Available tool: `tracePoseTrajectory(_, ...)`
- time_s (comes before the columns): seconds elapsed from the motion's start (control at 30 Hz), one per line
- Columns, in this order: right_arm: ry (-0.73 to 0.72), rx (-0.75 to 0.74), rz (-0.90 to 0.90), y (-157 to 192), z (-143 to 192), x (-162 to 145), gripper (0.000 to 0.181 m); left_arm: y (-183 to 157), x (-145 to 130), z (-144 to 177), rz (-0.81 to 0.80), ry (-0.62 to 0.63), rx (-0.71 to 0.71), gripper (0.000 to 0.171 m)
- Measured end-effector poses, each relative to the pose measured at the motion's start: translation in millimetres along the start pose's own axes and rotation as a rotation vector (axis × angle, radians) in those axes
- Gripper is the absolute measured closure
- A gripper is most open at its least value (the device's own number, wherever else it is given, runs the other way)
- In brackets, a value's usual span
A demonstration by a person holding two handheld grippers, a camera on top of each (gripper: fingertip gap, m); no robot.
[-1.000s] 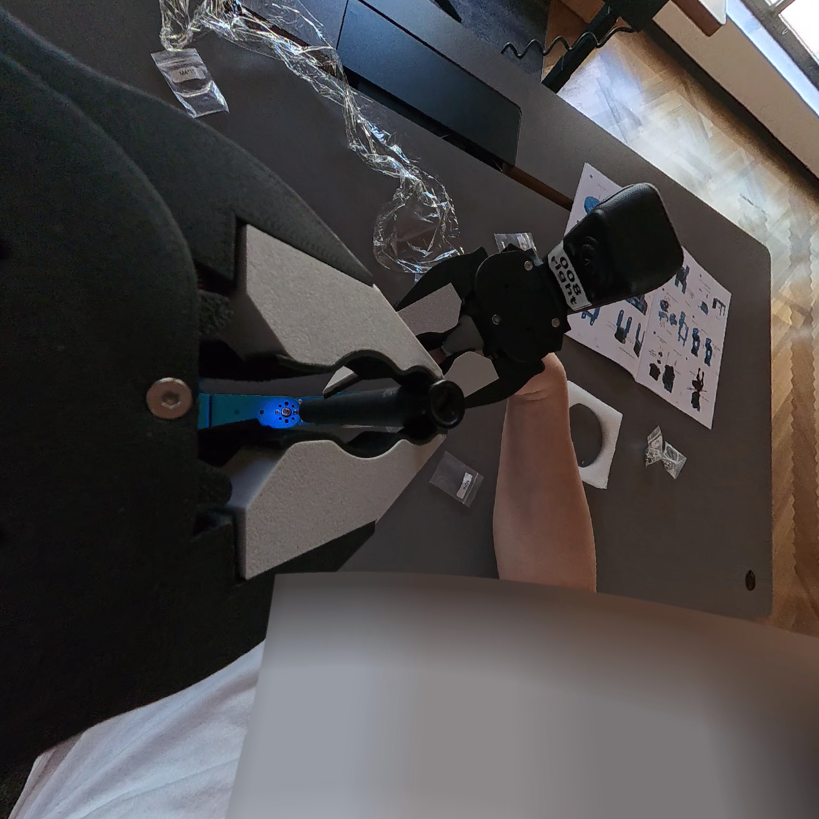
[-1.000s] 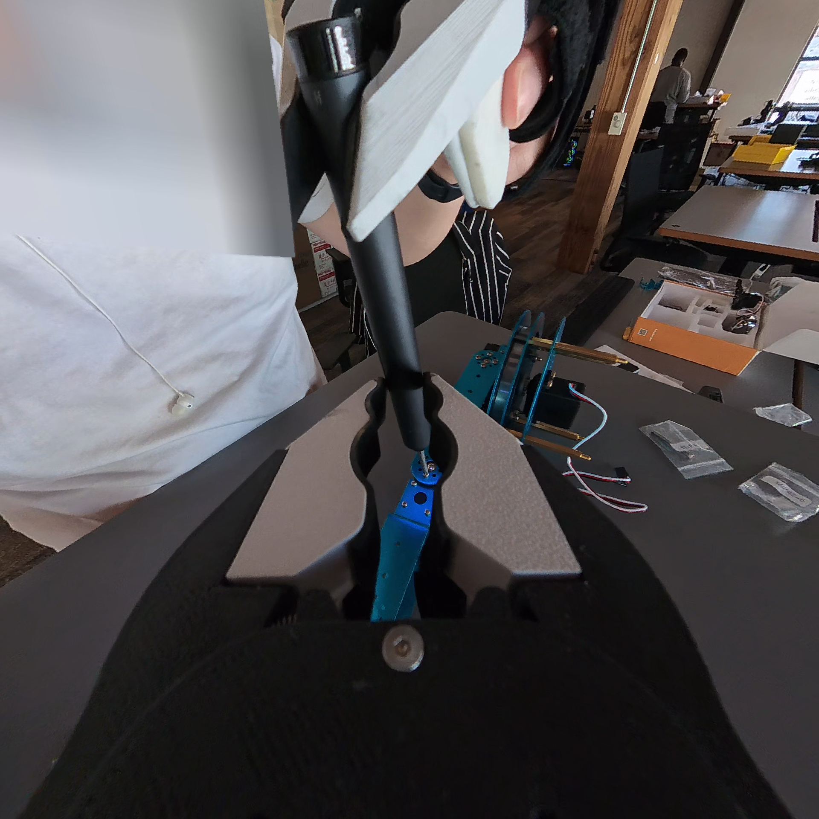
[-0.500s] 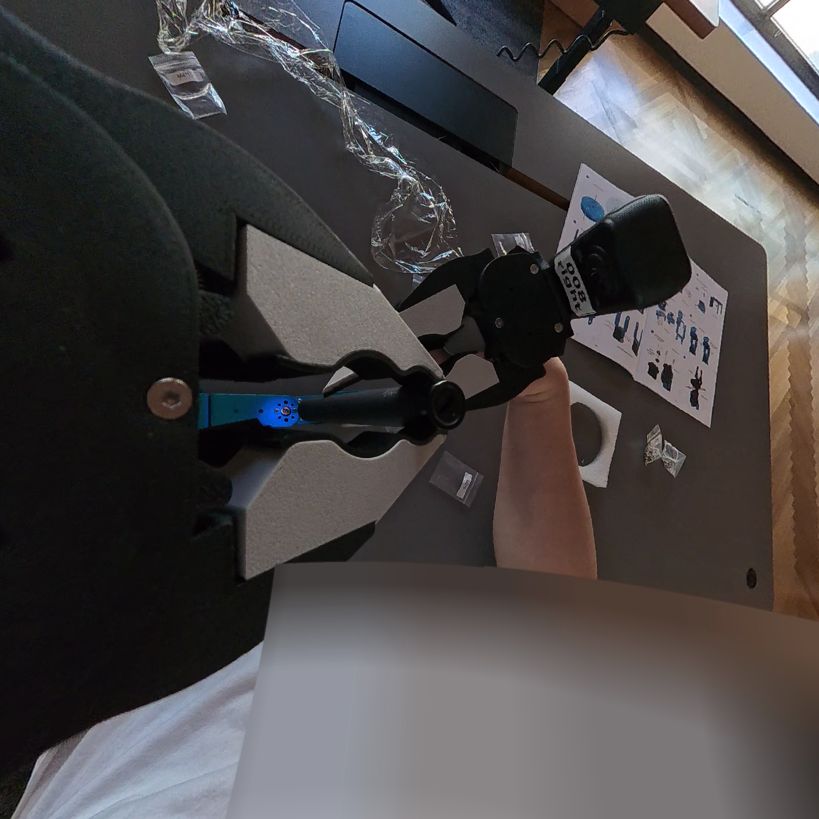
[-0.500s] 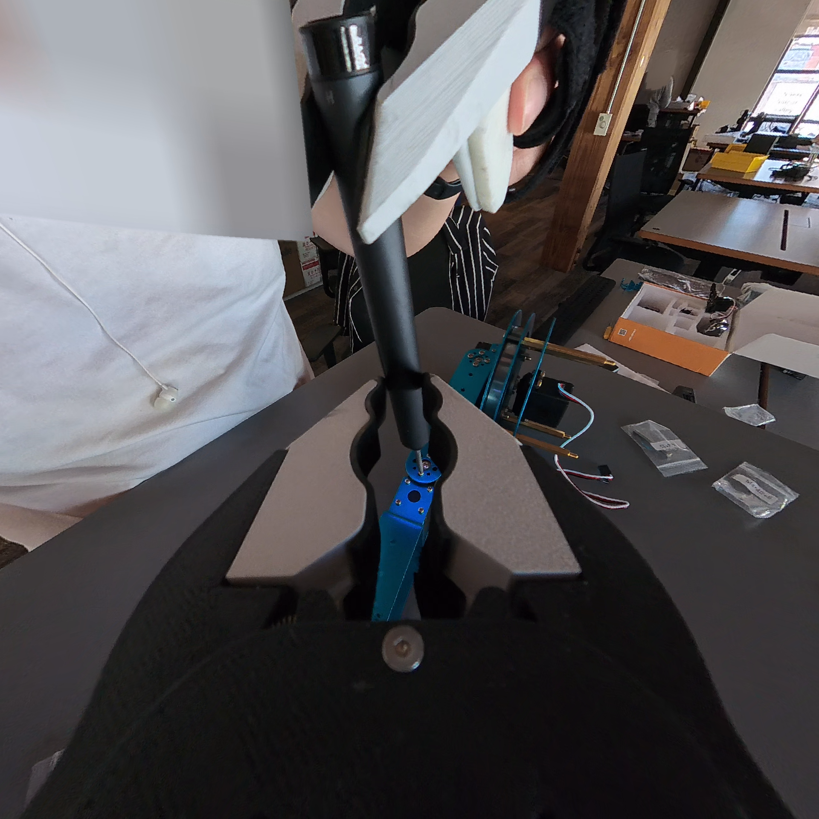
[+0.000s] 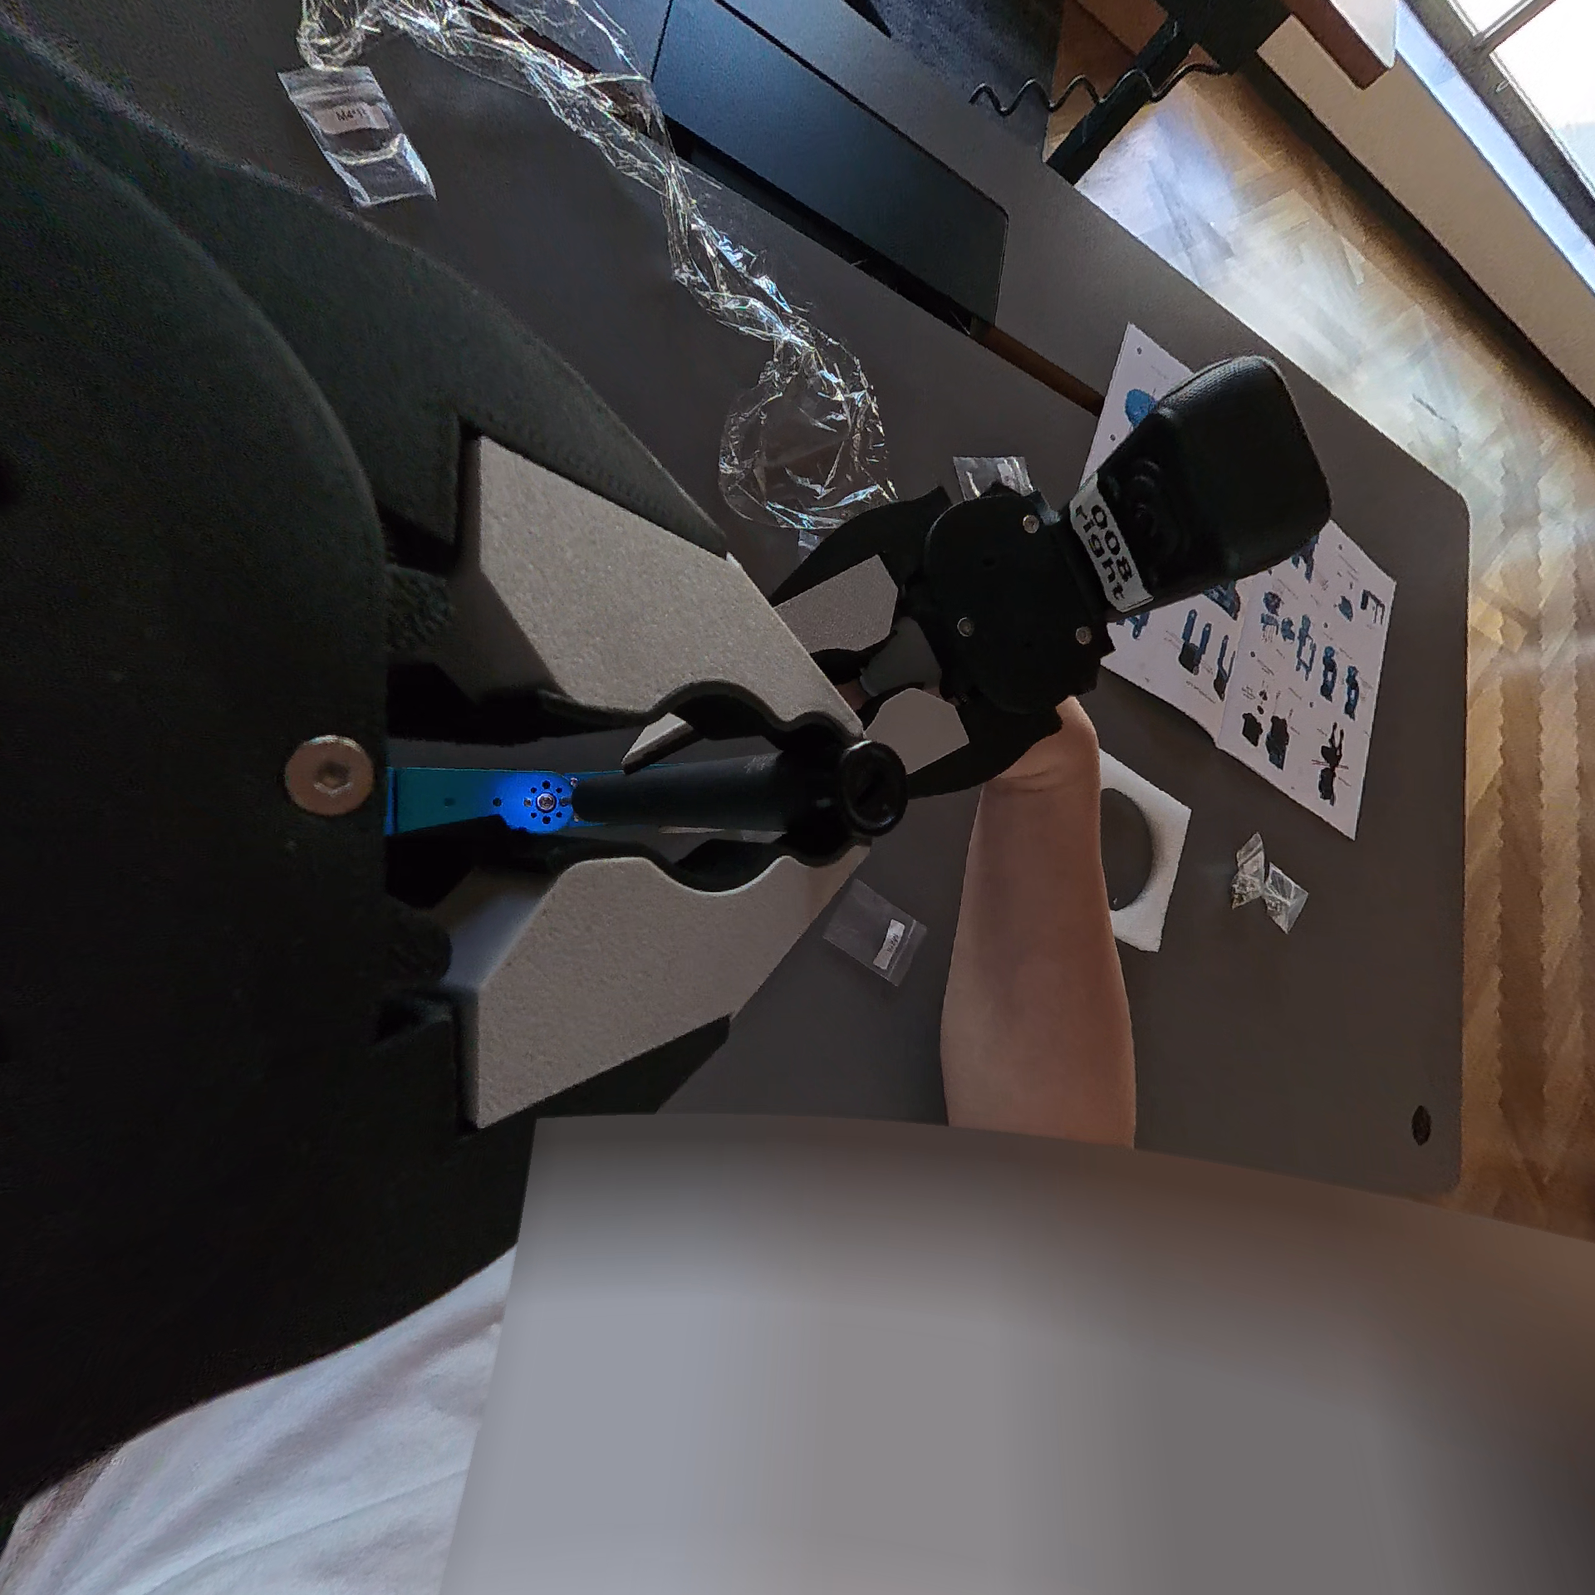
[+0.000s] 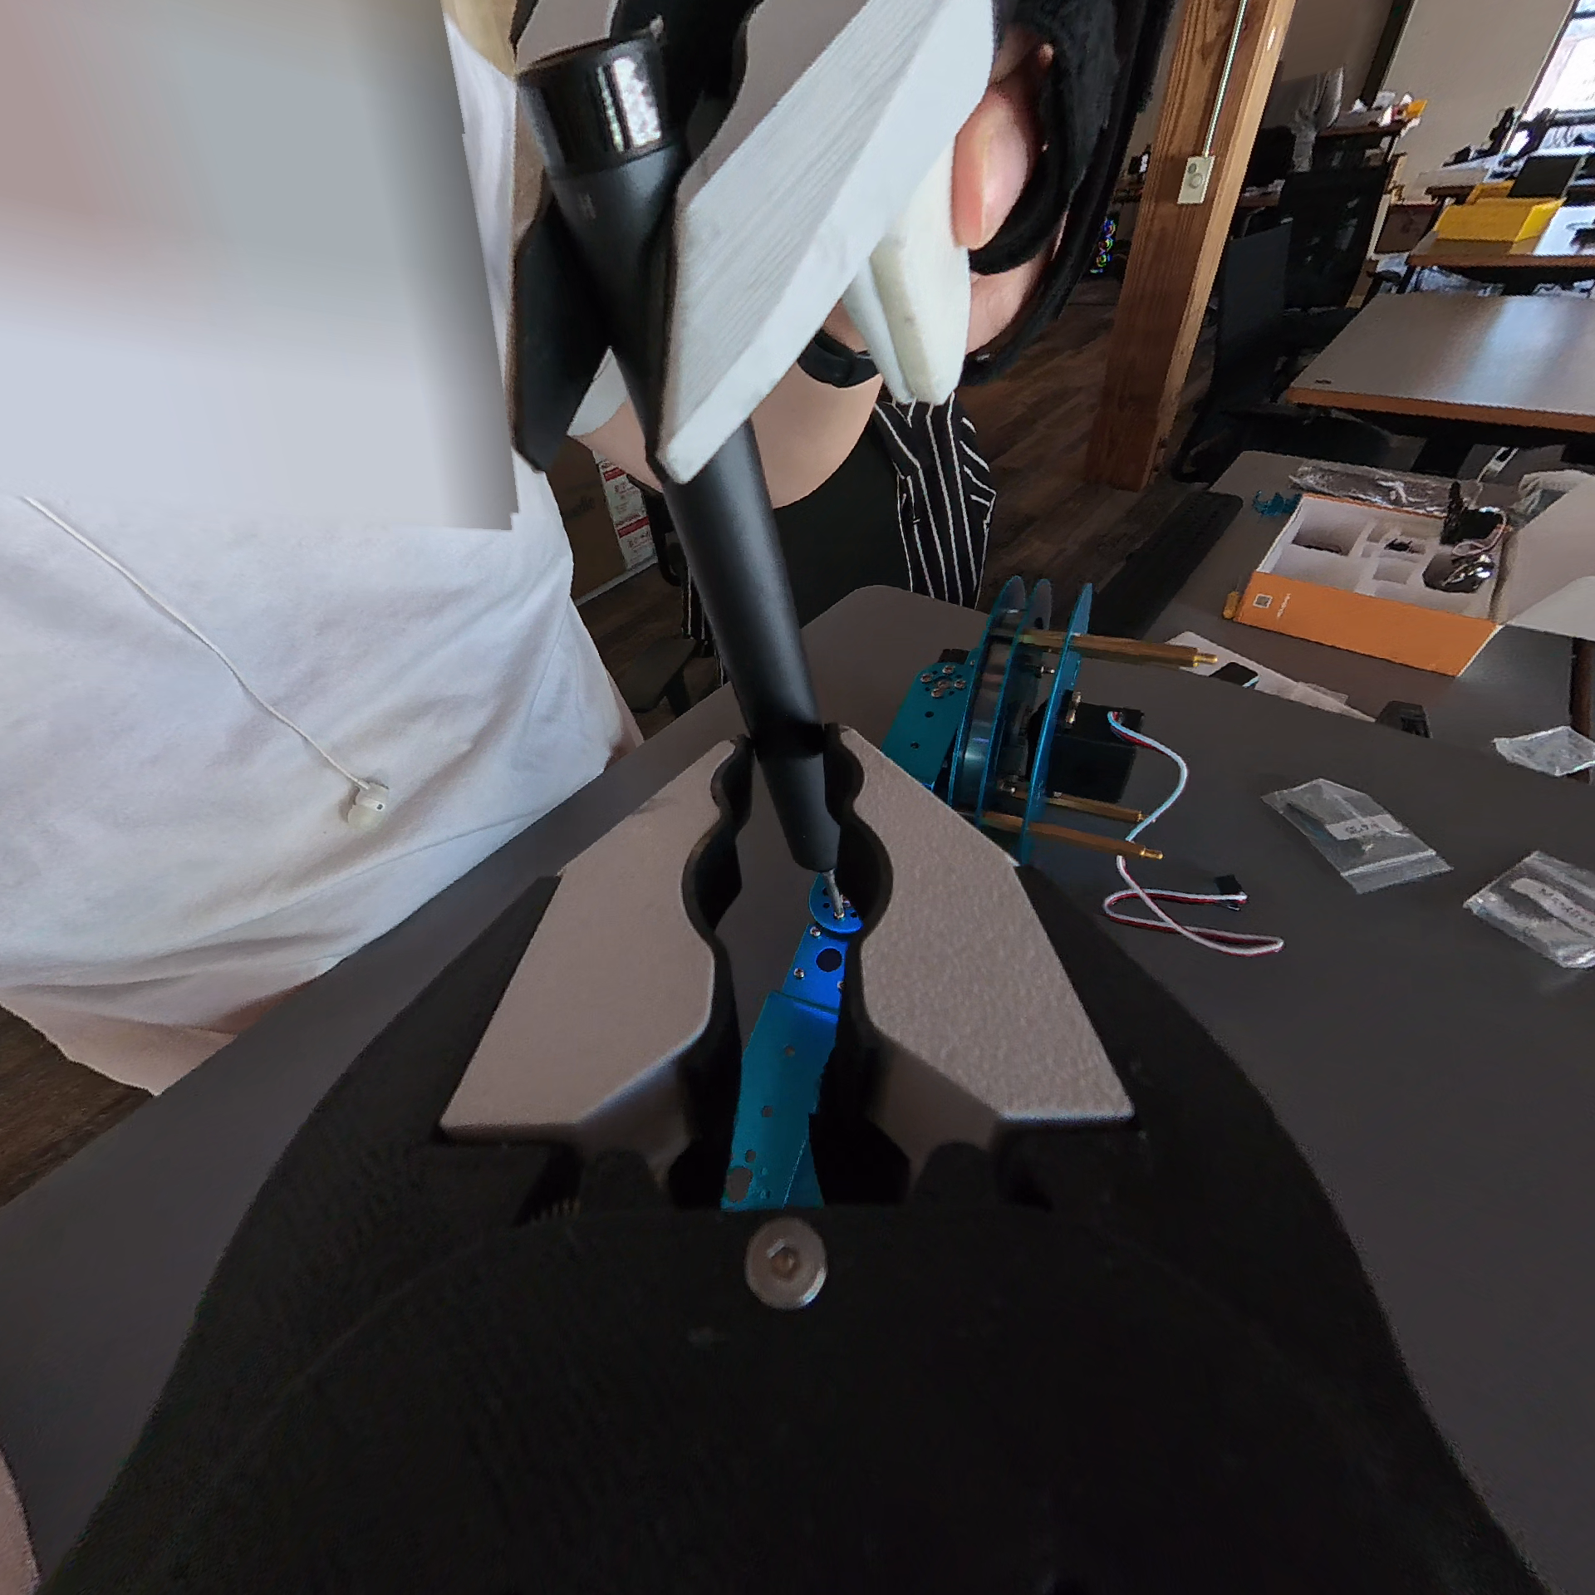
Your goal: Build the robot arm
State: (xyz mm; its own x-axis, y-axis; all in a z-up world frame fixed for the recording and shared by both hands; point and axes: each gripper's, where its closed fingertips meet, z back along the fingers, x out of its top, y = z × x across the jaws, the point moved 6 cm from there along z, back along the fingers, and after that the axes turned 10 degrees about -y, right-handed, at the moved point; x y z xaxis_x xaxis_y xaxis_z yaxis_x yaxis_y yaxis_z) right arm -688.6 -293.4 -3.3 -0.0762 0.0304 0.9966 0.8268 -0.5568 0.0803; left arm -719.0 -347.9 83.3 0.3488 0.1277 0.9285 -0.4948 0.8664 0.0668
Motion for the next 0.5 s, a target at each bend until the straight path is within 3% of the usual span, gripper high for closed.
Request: tracePoseTrajectory(0.5,0.131,-0.028,0.025,0.2,-3.4,-11.0,0.165,-1.0,-15.1,-6.6,-0.046,0.053,0.014,0.154)
